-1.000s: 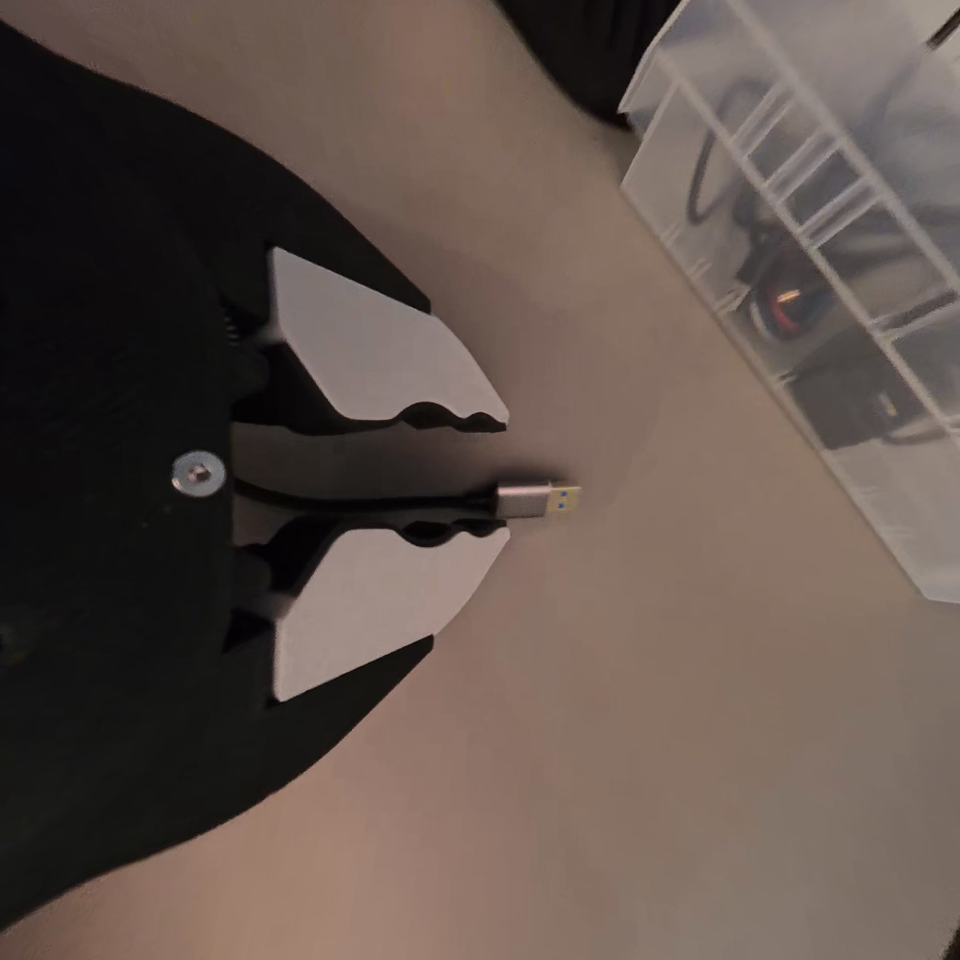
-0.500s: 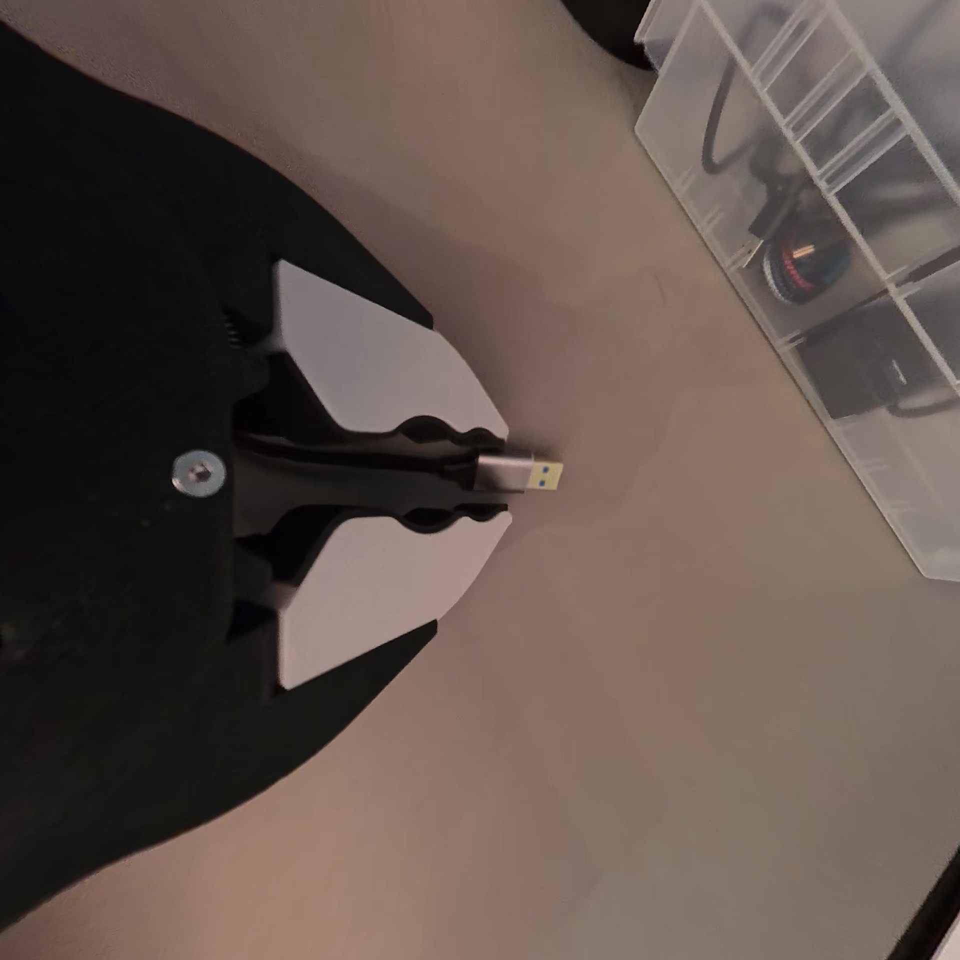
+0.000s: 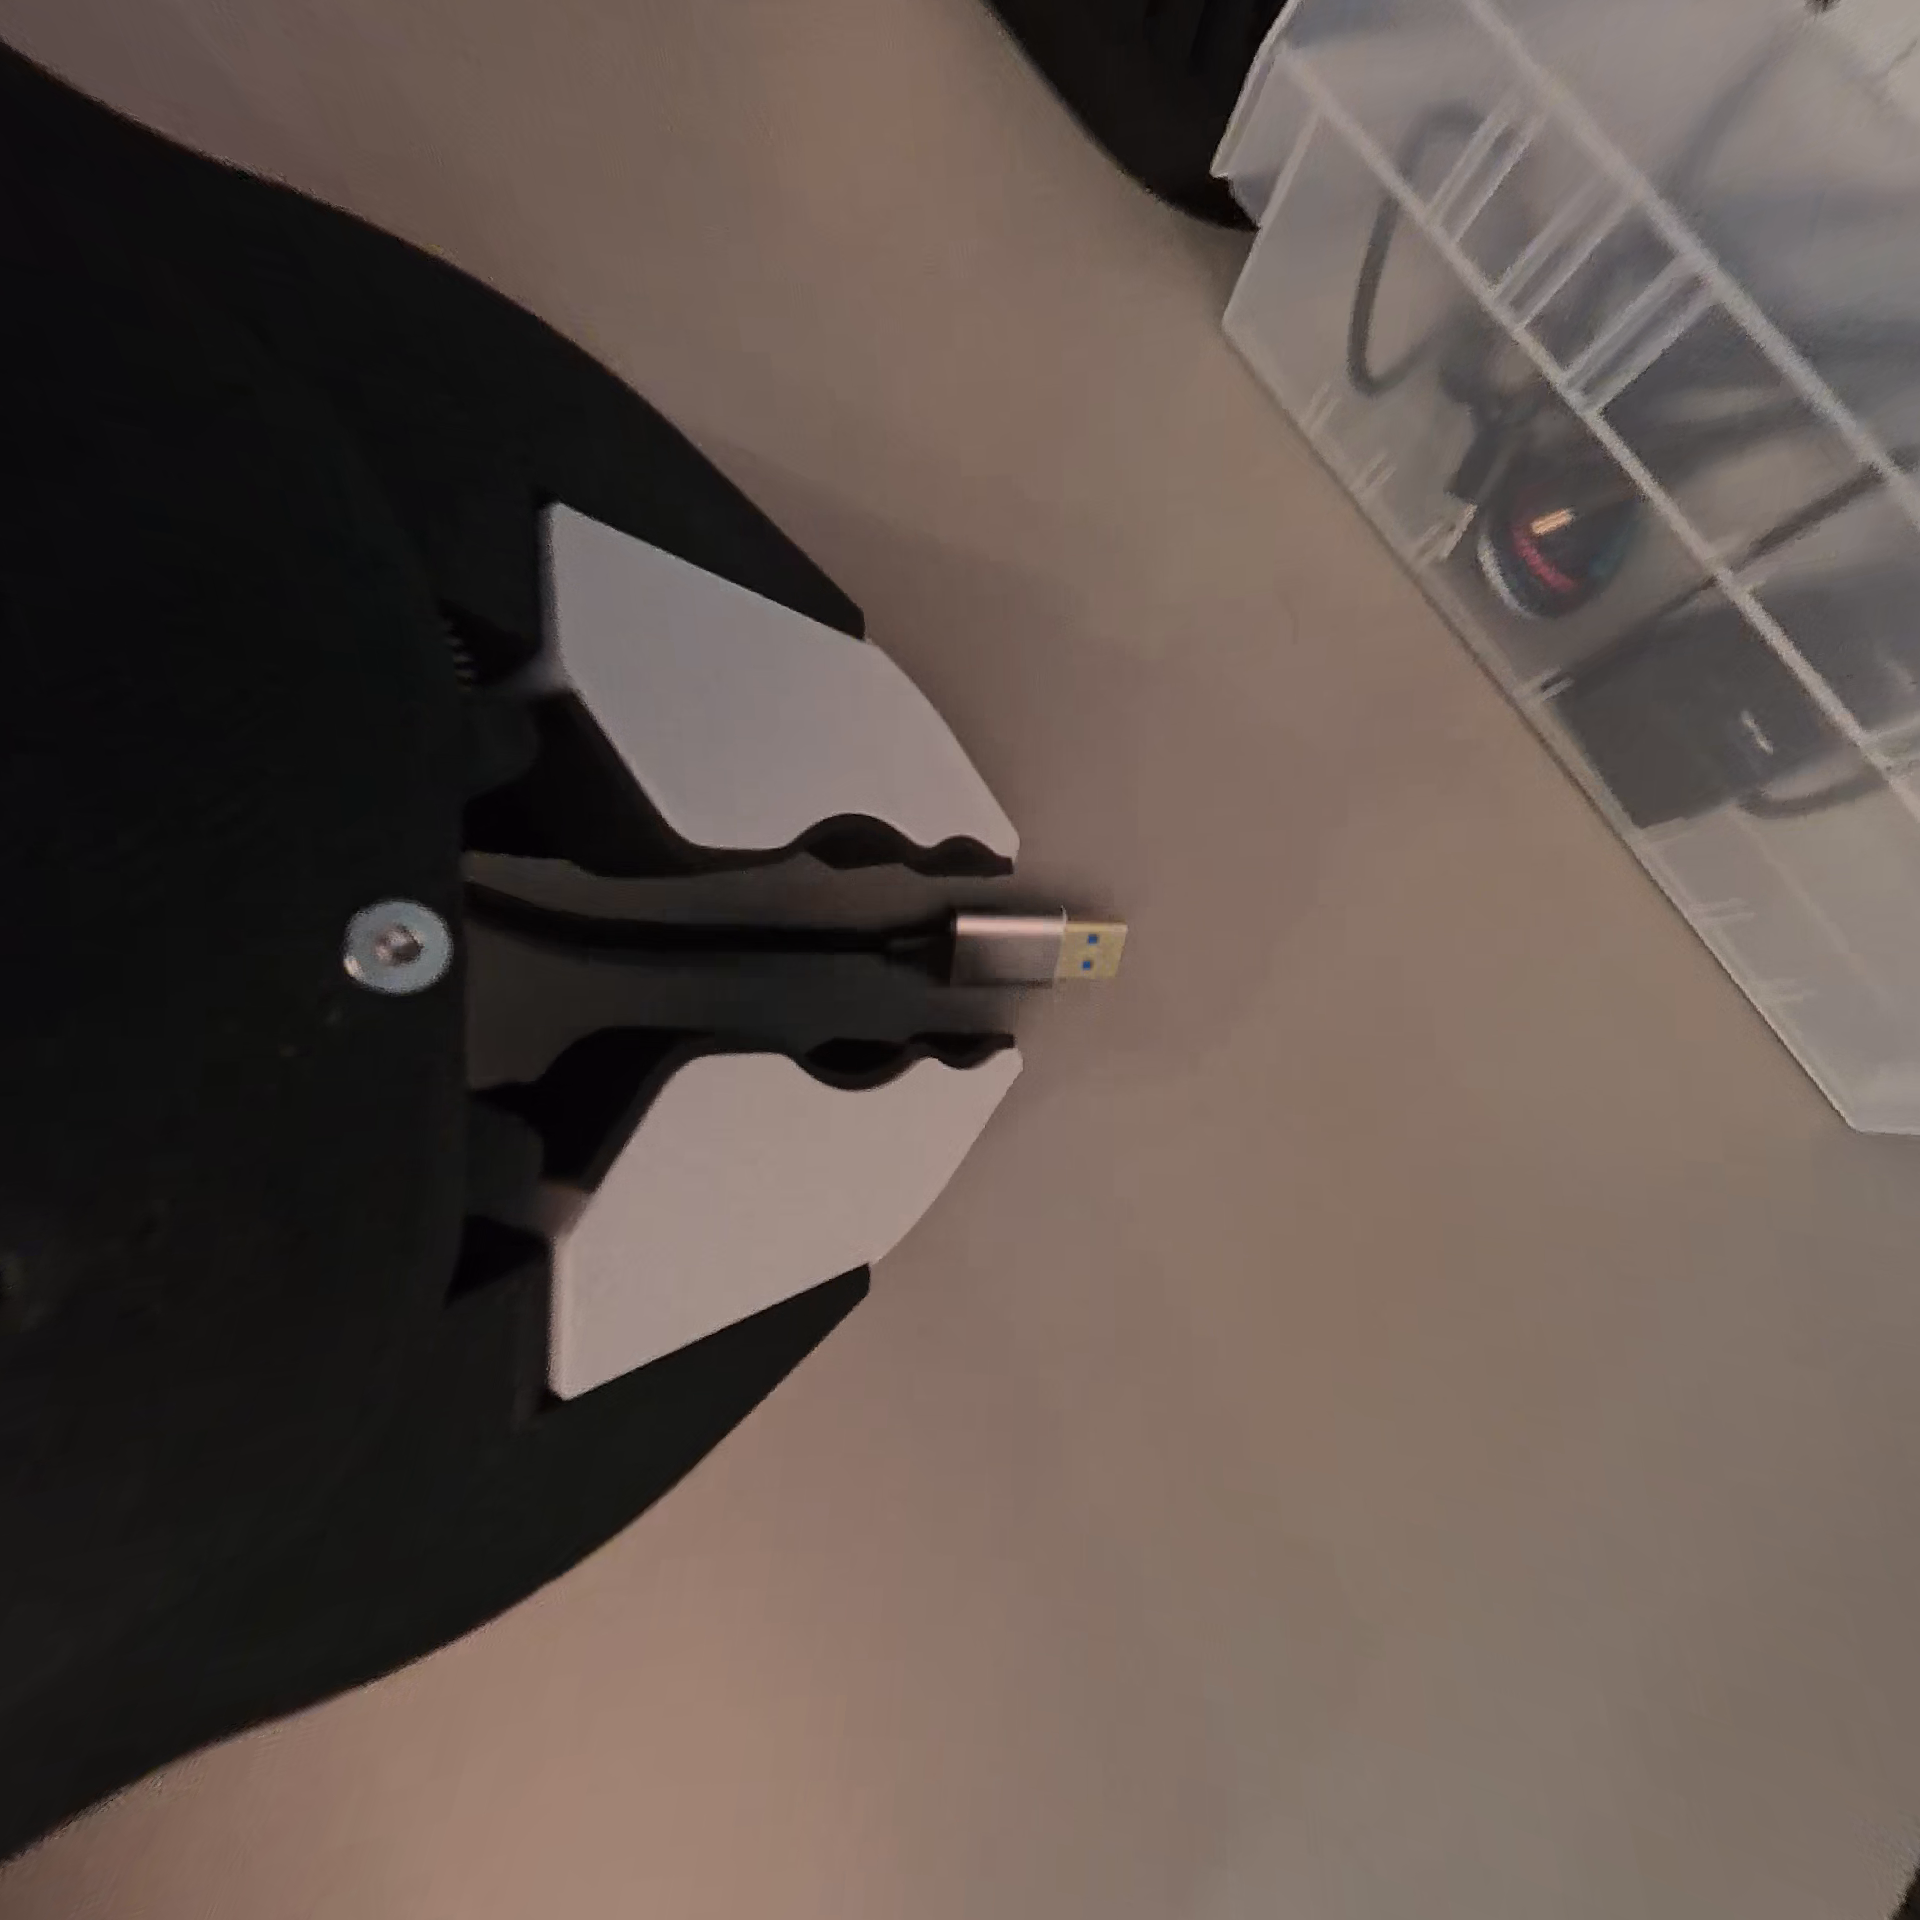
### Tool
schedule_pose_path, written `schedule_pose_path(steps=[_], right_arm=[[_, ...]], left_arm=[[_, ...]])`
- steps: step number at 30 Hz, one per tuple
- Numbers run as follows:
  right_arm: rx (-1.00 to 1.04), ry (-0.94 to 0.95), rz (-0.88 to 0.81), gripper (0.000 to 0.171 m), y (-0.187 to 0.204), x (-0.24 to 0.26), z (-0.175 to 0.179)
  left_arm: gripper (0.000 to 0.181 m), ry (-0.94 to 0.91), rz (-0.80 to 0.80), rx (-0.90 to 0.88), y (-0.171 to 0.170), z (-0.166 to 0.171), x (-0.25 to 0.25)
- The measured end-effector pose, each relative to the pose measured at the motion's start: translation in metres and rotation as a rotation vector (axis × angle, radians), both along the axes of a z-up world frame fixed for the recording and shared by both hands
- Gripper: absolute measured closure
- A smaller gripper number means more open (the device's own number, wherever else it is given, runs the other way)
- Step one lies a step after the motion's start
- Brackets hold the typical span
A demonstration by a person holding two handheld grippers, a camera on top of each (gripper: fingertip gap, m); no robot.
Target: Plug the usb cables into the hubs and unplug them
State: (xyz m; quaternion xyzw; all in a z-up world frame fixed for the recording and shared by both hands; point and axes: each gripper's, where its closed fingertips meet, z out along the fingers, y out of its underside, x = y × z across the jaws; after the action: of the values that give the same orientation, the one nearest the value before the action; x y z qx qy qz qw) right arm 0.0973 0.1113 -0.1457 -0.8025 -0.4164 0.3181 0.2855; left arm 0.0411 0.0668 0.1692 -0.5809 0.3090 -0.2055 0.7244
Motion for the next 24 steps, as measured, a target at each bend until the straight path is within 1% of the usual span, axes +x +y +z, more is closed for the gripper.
schedule_pose_path(steps=[2, 5, 9, 14, 16, 18, 21, 24], right_arm=[[-0.010, 0.034, -0.041, 0.143, 0.008, 0.006, 0.002], [-0.042, 0.058, -0.004, 0.142, 0.004, 0.004, 0.003], [0.016, -0.046, 0.013, 0.146, 0.004, 0.001, -0.003], [0.003, -0.072, -0.007, 0.153, 0.007, 0.002, -0.006], [0.012, -0.081, 0.004, 0.153, 0.007, 0.002, -0.007], [0.078, -0.128, 0.025, 0.153, 0.004, 0.002, -0.009], [0.178, -0.166, 0.006, 0.150, 0.003, 0.002, -0.010], [0.138, -0.140, -0.006, 0.143, -0.001, 0.001, -0.009]], left_arm=[[0.149, 0.002, -0.003, -0.002, 0.000, 0.000, 0.000], [0.149, 0.007, -0.006, -0.004, 0.000, -0.001, 0.002], [0.149, 0.017, -0.007, -0.005, 0.001, -0.003, 0.004], [0.149, 0.021, -0.007, -0.001, 0.000, -0.003, 0.005], [0.149, 0.020, -0.007, -0.002, 0.000, -0.003, 0.004], [0.149, 0.019, -0.005, -0.001, 0.000, -0.003, 0.004], [0.149, 0.021, -0.004, -0.002, 0.000, -0.003, 0.003], [0.149, 0.019, -0.008, -0.001, 0.000, -0.002, 0.003]])
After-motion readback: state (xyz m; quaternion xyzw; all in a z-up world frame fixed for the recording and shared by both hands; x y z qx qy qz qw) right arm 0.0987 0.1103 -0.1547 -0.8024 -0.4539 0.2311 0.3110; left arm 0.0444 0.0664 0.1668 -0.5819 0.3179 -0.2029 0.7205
